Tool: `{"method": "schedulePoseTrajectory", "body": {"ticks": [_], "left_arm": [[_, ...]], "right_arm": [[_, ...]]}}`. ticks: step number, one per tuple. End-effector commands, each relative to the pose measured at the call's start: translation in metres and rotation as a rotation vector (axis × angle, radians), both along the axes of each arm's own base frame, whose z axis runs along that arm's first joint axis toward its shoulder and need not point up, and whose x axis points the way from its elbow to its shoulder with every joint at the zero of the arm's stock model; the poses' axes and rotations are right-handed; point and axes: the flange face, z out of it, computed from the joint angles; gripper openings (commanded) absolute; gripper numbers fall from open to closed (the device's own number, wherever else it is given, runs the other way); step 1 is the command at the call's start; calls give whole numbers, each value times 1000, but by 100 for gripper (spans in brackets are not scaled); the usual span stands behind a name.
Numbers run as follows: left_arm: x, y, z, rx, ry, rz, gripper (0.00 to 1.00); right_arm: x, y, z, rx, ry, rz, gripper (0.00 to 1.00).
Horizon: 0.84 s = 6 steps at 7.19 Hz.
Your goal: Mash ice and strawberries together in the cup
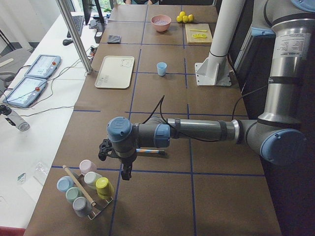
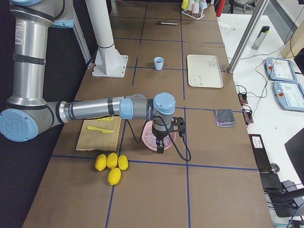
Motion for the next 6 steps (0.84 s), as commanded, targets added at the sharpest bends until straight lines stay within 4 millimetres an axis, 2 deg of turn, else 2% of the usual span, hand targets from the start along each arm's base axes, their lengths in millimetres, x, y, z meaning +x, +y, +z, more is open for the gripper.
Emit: {"method": "schedulePoseTrajectory", "body": {"ticks": [1, 6], "left_arm": [[2, 20, 1, 2, 15, 3, 100], [6, 23, 16, -33, 13, 10, 100]], "right_arm": [[-1, 0, 1, -4, -3, 0, 99], [-1, 0, 2, -5, -1, -1, 99]]}}
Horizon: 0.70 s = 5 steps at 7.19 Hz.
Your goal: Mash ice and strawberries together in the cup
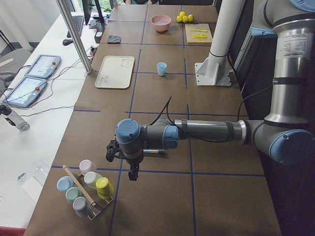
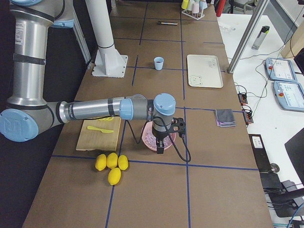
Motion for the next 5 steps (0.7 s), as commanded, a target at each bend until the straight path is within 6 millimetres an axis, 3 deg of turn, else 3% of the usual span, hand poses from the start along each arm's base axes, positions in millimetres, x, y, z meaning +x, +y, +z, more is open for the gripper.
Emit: {"method": "schedulePoseTrajectory", "body": {"ticks": [1, 5], "left_arm": [[2, 0, 0, -1, -2, 6, 100], [2, 1, 2, -3, -1, 5, 100]], "right_arm": [[0, 0, 0, -1, -2, 0, 99], [0, 0, 0, 1, -2, 0, 99]]}}
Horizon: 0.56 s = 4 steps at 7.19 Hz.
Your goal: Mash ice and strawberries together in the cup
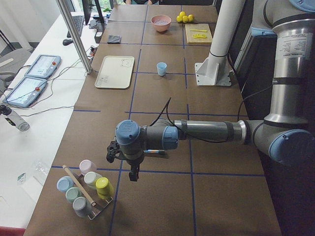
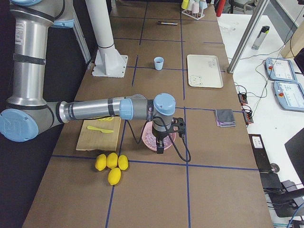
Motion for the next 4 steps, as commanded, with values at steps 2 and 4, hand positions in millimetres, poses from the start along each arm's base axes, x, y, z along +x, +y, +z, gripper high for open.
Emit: {"method": "schedulePoseTrajectory", "body": {"ticks": [2, 4], "left_arm": [[0, 2, 4, -7, 0, 0, 100], [0, 2, 4, -9, 0, 0, 100]], "right_arm": [[0, 4, 3, -2, 0, -1, 99], [0, 6, 4, 2, 0, 0, 99]]}}
